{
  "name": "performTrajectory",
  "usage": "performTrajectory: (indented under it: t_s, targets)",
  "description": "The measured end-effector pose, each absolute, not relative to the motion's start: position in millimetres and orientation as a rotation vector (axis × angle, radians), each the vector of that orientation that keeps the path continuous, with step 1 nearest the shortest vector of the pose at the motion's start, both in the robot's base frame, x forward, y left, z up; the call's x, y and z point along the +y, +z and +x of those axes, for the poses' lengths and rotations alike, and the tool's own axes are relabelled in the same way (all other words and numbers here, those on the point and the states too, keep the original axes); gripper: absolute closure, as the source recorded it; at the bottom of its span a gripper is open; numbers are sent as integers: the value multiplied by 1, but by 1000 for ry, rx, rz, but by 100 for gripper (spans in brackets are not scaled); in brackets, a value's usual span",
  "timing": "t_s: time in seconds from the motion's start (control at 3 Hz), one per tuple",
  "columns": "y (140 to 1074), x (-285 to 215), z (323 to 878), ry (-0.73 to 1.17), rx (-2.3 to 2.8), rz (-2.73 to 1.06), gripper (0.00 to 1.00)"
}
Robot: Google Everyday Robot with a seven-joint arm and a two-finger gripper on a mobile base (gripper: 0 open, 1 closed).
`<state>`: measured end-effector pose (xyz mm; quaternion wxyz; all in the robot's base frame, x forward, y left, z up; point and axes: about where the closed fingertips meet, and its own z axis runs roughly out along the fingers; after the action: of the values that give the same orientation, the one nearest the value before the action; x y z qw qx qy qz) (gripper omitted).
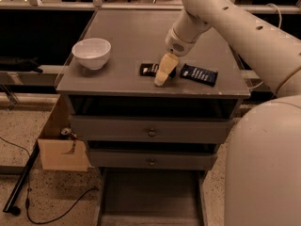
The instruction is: Place rxbar chocolate into bottom drawer
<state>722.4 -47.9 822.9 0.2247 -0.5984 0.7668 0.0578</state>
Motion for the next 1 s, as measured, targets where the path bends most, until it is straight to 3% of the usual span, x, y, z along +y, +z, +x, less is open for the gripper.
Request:
performTrajectory:
  t_s: [0.33, 0.67, 1.0]
  targets:
    - [823, -48, 722, 160, 2116, -1651, 0]
    - [823, -48, 722, 160, 2116, -1651, 17]
    - [823, -48, 722, 160, 2116, -1651, 40]
